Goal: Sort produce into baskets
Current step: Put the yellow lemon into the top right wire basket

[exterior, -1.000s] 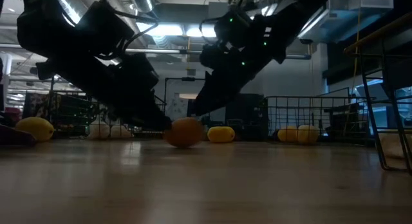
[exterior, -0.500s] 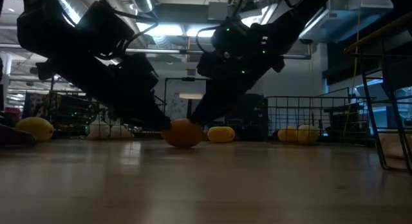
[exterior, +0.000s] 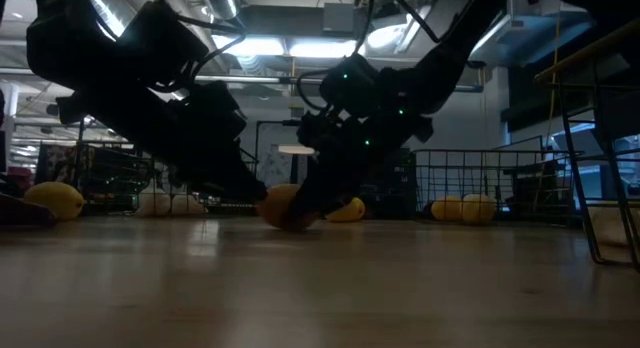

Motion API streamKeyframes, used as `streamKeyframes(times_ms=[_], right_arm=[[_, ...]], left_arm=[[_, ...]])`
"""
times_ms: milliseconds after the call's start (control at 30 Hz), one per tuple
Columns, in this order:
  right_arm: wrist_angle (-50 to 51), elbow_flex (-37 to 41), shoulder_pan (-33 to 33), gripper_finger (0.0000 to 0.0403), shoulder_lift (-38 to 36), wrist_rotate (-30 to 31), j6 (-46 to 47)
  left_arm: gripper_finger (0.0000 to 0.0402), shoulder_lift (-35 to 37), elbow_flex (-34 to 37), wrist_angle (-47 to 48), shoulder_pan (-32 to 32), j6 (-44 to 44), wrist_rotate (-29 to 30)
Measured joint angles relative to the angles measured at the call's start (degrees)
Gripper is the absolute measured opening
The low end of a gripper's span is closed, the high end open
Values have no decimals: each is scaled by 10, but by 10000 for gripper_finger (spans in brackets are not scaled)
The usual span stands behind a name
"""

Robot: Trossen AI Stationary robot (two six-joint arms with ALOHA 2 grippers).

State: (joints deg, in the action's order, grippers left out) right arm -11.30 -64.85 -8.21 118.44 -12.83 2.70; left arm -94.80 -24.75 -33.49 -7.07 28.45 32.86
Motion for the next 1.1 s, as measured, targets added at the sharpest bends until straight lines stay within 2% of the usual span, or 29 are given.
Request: streamKeyframes(times_ms=[433, 767, 900, 1100], right_arm=[[-35, 0, 0, 292, 6, -3, 6], [-36, 0, 0, 223, 6, -4, 7], [-13, 0, 0, 227, -5, -15, 7], [33, 0, 0, 235, -37, 5, -3]], left_arm=[[202, 0, 0, 0, 0, 0, 0], [202, 0, 0, 0, 0, 1, 0], [202, 0, 0, 0, 0, 1, -2], [202, 0, 0, 1, 0, 1, 0]])
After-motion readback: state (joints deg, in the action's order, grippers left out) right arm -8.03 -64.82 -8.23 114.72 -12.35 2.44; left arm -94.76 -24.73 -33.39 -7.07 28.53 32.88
